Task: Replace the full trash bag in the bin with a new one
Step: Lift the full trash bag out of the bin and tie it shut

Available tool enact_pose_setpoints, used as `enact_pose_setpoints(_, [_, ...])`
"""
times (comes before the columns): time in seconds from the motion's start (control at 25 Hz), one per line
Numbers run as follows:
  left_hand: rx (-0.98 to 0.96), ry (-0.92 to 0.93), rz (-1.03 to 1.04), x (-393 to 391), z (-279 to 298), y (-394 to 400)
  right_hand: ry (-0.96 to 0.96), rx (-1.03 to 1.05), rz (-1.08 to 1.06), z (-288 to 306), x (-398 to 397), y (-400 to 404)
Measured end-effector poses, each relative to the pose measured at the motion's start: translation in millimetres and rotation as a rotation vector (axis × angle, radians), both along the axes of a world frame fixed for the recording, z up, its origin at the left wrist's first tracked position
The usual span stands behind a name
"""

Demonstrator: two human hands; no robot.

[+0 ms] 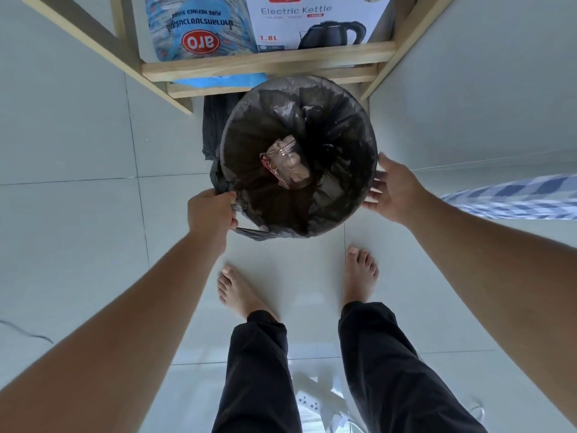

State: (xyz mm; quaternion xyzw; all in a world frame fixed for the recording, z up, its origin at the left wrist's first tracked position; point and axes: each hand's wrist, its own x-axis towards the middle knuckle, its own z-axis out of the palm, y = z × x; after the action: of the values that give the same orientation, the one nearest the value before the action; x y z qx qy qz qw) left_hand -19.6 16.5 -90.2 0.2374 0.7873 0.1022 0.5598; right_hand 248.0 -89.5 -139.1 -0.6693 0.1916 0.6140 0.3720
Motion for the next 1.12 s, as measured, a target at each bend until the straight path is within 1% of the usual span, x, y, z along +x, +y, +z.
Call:
enact_pose_setpoints(0.12, [0.007,-0.032,-0.012,-12,-7,8,-0.025,-0.005,0.026,-1,0,23])
enact_pose_setpoints(0.24, [0.038,-0.06,-0.062,-7,-15,2,-0.056,-0.077,0.037,-3,-5,30])
enact_pose_setpoints(0.36, [0.126,-0.043,-0.035,2,-14,-14,-0.028,-0.131,0.055,-4,-12,26])
enact_pose_setpoints(0.52, [0.172,-0.073,-0.036,0,-13,-16,0.01,-0.109,0.102,-16,-14,11])
enact_pose_setpoints(0.6, [0.189,-0.032,-0.038,-2,-13,-8,-0.03,-0.096,0.04,-21,-19,7])
enact_pose_setpoints(0.72, [0.229,0.061,-0.007,2,-14,2,-0.107,-0.075,-0.146,-30,-26,5])
enact_pose_setpoints(0.84, [0.286,0.139,0.031,10,-19,7,-0.111,-0.092,-0.129,-29,-28,10])
enact_pose_setpoints(0.92, [0.321,0.18,0.009,15,-24,9,-0.137,-0.102,-0.103,-25,-23,19])
enact_pose_setpoints(0.96, [0.332,0.176,-0.004,18,-25,9,-0.155,-0.098,-0.123,-22,-18,25])
enact_pose_setpoints(1.08, [0.321,0.101,0.026,27,-20,6,-0.222,-0.104,-0.284,-17,4,33])
enact_pose_setpoints(1.12, [0.304,0.078,0.035,28,-17,5,-0.247,-0.104,-0.263,-16,9,31])
